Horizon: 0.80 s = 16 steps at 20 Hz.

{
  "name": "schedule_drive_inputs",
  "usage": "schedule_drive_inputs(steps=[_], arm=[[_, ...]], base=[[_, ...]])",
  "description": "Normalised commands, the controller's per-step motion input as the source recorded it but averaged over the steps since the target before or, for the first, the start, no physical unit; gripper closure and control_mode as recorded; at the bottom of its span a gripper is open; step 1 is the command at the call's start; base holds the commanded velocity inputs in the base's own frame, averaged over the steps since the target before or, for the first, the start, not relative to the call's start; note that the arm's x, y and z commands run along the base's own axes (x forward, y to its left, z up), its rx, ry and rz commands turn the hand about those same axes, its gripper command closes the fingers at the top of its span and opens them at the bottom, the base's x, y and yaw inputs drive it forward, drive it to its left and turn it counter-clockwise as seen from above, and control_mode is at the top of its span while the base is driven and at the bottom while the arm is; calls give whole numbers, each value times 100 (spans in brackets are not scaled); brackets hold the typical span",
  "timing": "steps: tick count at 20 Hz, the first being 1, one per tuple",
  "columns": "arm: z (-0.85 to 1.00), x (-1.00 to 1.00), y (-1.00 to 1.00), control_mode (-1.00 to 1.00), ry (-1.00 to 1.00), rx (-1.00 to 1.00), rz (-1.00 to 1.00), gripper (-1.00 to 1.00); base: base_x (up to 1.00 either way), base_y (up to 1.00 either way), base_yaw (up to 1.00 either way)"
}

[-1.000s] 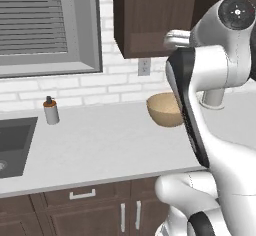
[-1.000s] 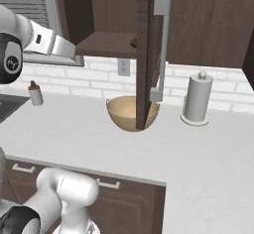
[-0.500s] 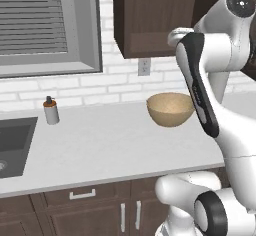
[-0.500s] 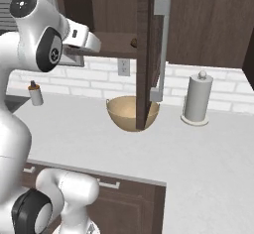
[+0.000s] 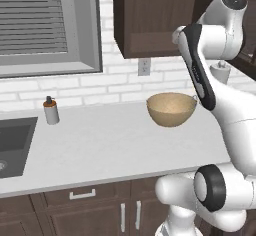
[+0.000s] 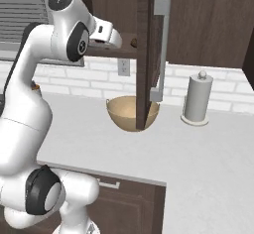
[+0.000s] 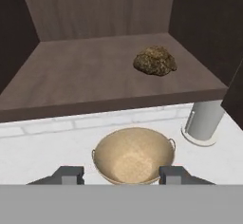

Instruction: Open the cabinet, pick up the bread from the cabinet and place it in the basket. Then move the basket to the dining counter.

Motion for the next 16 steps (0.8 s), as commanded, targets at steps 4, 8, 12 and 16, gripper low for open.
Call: schedule_drive_inputs(steps=[4,8,12,16], arm=[[0,48,-39,-100,14,0,2,-100],[0,49,-27,-100,2,0,5,-100],[-3,37,-28,-100,-1,0,7,-100],[-9,40,-25,-100,-2,-1,4,-100]], base=[[0,0,0],[0,0,0],[0,0,0],[0,0,0]])
